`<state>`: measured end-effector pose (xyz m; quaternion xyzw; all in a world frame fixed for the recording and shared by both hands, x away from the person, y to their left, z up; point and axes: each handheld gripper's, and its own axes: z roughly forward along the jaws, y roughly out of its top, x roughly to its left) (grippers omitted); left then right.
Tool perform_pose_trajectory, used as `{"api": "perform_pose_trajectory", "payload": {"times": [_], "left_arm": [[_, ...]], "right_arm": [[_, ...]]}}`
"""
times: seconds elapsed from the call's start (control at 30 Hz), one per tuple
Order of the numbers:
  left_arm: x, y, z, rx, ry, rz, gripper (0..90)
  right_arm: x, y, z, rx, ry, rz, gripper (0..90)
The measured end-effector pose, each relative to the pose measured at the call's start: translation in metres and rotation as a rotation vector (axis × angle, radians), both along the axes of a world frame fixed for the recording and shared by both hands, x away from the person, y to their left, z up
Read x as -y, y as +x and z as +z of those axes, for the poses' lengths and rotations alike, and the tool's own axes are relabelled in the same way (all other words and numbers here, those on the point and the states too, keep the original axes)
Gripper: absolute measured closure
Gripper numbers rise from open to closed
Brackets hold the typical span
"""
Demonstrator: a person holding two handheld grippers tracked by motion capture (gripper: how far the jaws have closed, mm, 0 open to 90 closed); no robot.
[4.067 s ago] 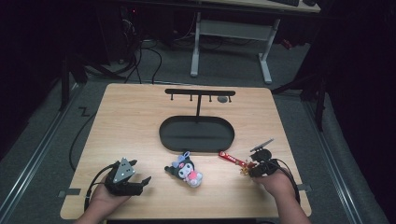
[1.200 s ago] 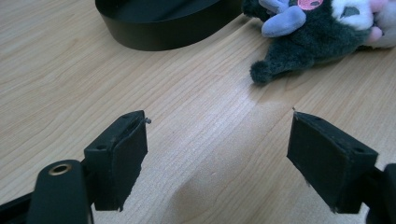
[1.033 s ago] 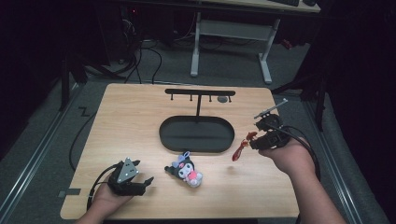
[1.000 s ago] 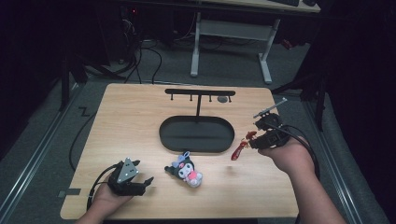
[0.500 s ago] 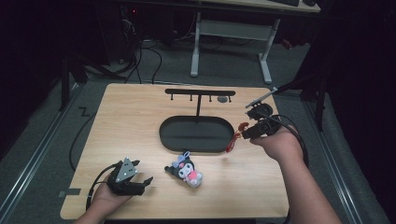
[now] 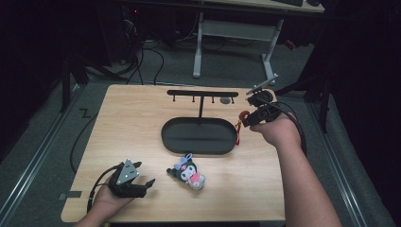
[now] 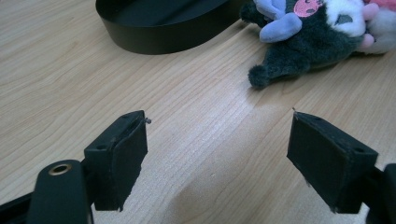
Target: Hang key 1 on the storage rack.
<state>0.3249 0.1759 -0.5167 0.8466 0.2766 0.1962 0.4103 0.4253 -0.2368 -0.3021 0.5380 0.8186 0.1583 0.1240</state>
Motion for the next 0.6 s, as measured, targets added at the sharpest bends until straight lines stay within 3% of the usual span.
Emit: {"api": "perform_pose_trajectory", "payload": {"times": [0.6], "left_arm": [[0.002, 0.002, -0.001, -0.001, 0.000, -0.008, 20.5]], "right_arm": [[-0.007, 0.031, 0.001, 0.039, 0.033, -0.028, 66.7]]}}
